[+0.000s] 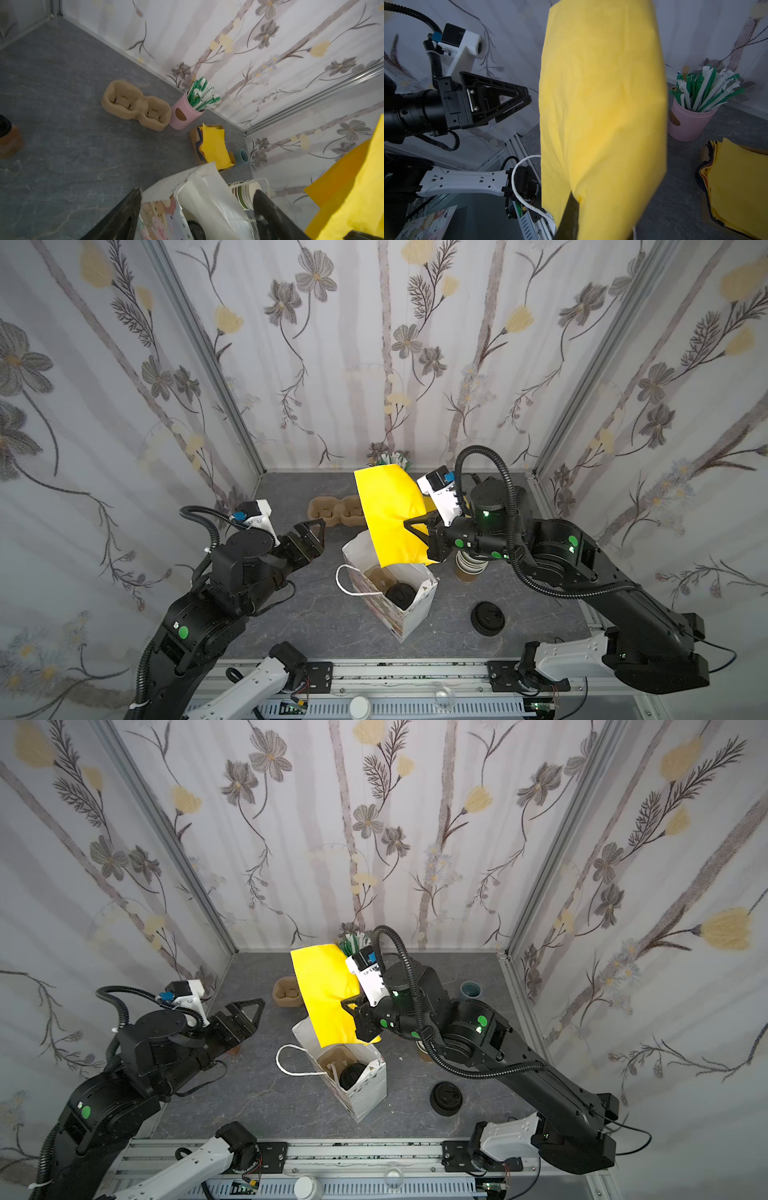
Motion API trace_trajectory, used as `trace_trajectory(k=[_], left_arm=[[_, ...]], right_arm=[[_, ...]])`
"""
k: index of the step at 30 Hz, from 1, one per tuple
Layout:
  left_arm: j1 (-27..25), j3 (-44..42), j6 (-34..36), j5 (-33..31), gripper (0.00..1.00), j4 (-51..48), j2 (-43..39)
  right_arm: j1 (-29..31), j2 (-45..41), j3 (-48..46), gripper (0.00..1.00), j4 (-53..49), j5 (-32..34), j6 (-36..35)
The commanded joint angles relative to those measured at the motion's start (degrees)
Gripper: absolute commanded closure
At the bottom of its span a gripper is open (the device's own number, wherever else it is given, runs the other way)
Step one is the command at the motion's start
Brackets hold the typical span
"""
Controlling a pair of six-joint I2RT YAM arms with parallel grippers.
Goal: Pack the takeout coffee
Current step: 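Lower the napkin into the bag with right while left grips bag edge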
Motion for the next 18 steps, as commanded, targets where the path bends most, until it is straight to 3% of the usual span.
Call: trace_trajectory(k=[1,6,18], left_arm=[[0.1,-2.4,-8.6,11.5,0.14,-3.3,-0.4],[0.0,-6.2,-13.0,18.2,0.18,-1.8,-1.3],[0.0,-13.2,-13.4,26.8,0.59,4.2,-3.0]], right_arm=[[3.8,2.2,0.8,1.00,-2.8,13.9,2.2],[7.6,6.2,1.6,1.00,-6.2,22.0,2.7],[11.5,15.7,2.6,1.00,-15.7,25.3,4.1]])
